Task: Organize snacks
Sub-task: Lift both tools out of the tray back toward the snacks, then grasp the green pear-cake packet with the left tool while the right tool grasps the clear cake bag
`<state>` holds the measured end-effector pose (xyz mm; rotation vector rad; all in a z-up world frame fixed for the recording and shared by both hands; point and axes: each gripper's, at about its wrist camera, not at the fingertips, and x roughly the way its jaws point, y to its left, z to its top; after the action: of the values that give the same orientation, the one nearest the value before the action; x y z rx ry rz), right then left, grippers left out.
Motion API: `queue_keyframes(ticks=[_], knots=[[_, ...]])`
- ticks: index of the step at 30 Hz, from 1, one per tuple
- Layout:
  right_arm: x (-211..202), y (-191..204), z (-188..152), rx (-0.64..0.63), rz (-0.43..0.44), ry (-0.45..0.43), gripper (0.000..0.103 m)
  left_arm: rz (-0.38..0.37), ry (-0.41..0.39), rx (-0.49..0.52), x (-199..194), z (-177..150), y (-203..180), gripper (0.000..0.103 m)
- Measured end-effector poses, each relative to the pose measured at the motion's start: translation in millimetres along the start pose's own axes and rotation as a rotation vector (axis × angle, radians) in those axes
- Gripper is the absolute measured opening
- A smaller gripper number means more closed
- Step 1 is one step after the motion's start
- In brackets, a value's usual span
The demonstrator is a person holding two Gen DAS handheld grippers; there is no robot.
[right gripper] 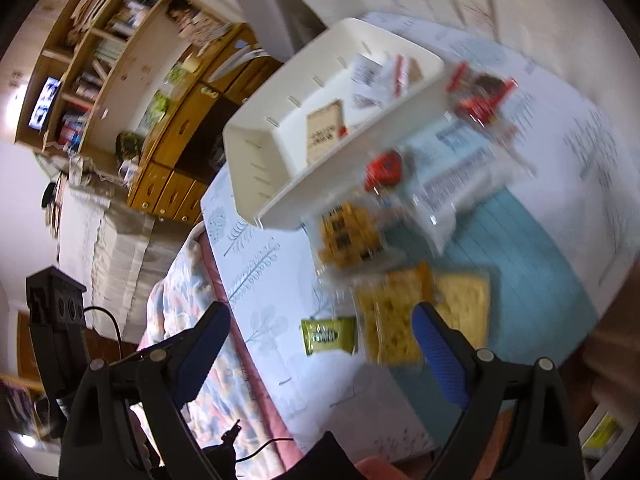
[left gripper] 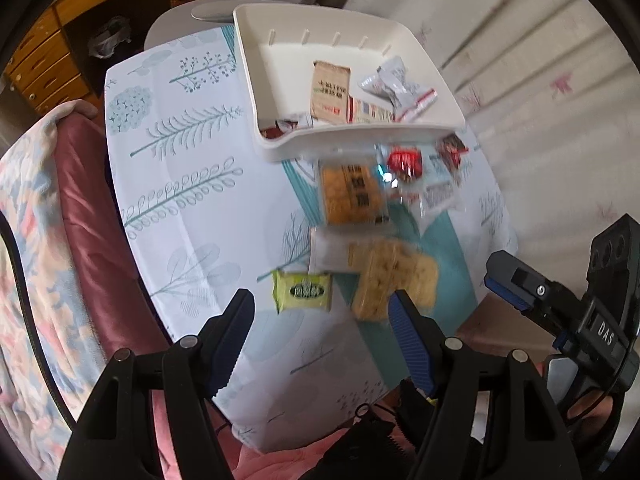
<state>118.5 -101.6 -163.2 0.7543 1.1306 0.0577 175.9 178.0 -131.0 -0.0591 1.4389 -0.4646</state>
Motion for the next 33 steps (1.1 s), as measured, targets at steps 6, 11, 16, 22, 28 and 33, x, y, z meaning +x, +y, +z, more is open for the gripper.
queue_keyframes(ticks=[6, 11, 16, 22, 28, 33], knots=[[-4, -19, -32, 0.092, -0.015, -0.003, 0.093, 0.006, 0.040, 0.057, 10, -24, 0, 0.068], [-5, -39, -48, 0.141, -0.051, 0.010, 0.093, 0.029, 0.067, 0.084, 25, -37, -4, 0.068], [-1, -63, -54, 0.194, -0.075, 0.034, 0.093, 0.053, 0.080, 0.092, 42, -41, -7, 0.068], [10, -88, -53, 0.234, -0.105, 0.053, 0.093, 0.092, 0.038, 0.128, 67, -36, -14, 0.068], [27, -109, -47, 0.246, -0.158, 0.105, 0.093, 0.138, 0.021, 0.161, 96, -28, -19, 0.068], [39, -116, -40, 0.203, -0.189, 0.122, 0.093, 0.188, 0.017, 0.185, 122, -22, -20, 0.068]])
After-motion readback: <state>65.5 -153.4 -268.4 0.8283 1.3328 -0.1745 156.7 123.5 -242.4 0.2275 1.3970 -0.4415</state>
